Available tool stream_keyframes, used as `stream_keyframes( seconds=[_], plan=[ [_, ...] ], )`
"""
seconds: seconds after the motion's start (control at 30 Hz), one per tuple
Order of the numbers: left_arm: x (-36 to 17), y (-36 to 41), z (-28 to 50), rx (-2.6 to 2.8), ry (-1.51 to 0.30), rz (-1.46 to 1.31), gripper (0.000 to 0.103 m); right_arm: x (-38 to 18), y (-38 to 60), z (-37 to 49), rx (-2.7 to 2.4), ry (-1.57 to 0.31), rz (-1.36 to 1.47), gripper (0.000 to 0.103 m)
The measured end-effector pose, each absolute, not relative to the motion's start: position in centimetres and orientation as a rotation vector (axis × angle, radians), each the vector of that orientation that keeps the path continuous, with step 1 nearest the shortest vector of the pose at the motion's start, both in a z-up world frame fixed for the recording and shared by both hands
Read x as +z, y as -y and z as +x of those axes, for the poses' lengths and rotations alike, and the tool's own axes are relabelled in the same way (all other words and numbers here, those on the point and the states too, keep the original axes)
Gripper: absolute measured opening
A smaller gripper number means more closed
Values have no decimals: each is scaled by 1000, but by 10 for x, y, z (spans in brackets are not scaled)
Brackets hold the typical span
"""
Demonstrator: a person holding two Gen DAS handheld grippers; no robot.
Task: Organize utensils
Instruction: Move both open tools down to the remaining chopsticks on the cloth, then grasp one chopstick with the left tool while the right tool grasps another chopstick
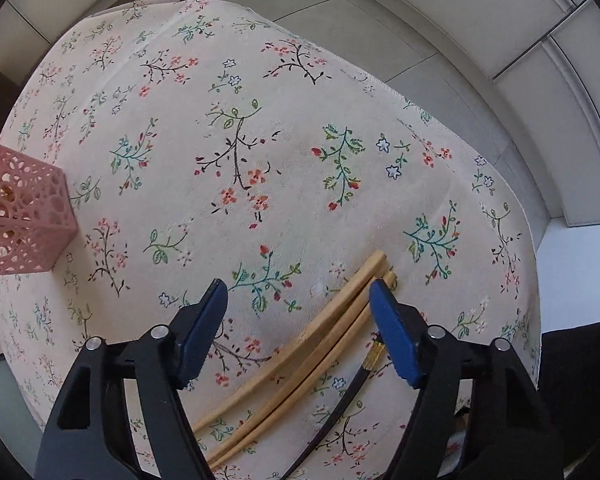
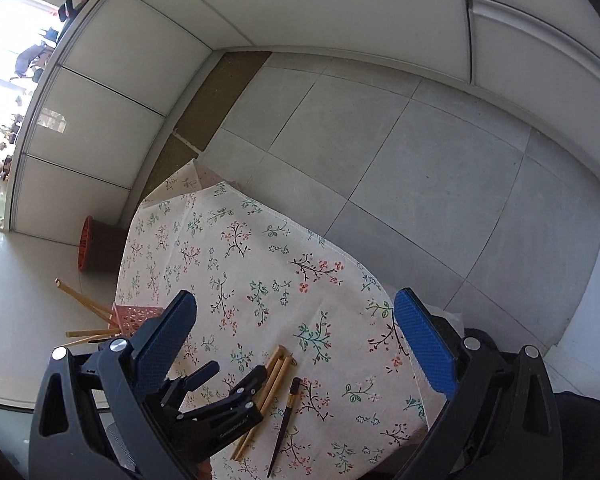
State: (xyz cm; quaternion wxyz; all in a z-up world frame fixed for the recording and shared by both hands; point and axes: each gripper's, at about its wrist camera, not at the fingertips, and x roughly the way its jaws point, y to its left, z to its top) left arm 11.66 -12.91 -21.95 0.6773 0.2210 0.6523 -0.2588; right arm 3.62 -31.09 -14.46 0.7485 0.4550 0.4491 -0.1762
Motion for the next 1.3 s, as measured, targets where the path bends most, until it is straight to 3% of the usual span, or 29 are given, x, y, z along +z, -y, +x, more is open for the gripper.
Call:
stream_keyframes(
  seconds=[0.1, 0.23, 0.33, 0.43, 0.6, 0.7, 0.8, 0.87, 0.97, 1.07, 1.3],
  plan=[
    [-229, 136, 118, -589, -1492, 500, 55, -148, 312, 36, -391, -993, 1008, 96],
    [-233, 144, 115, -606, -1491, 532, 54, -148, 315, 36, -395, -1000, 1015, 96],
    [-237, 150, 113, -588, -1468, 572, 43, -150, 315, 37, -394, -1012, 1007, 96],
    [-236, 143, 117, -563, -1460, 568, 12, -154, 309, 41, -372, -1046, 985, 96],
    [-228, 109, 128, -513, -1414, 535, 7, -164, 280, 54, -269, -1157, 935, 96],
    [-211, 79, 130, -475, -1356, 508, 7, -174, 257, 60, -209, -1233, 910, 86],
    [-184, 44, 121, -451, -1299, 455, 7, -189, 240, 65, -177, -1313, 915, 64],
    [-164, 28, 112, -445, -1258, 436, 7, -200, 231, 66, -157, -1366, 925, 41],
    [-136, 18, 98, -461, -1198, 395, 7, -210, 222, 66, -200, -1399, 908, 24],
    [-121, 17, 94, -457, -1164, 388, 7, -216, 215, 68, -242, -1408, 894, 16],
    [-119, 3, 95, -442, -1151, 387, 7, -235, 204, 75, -283, -1448, 930, 16]
  ],
)
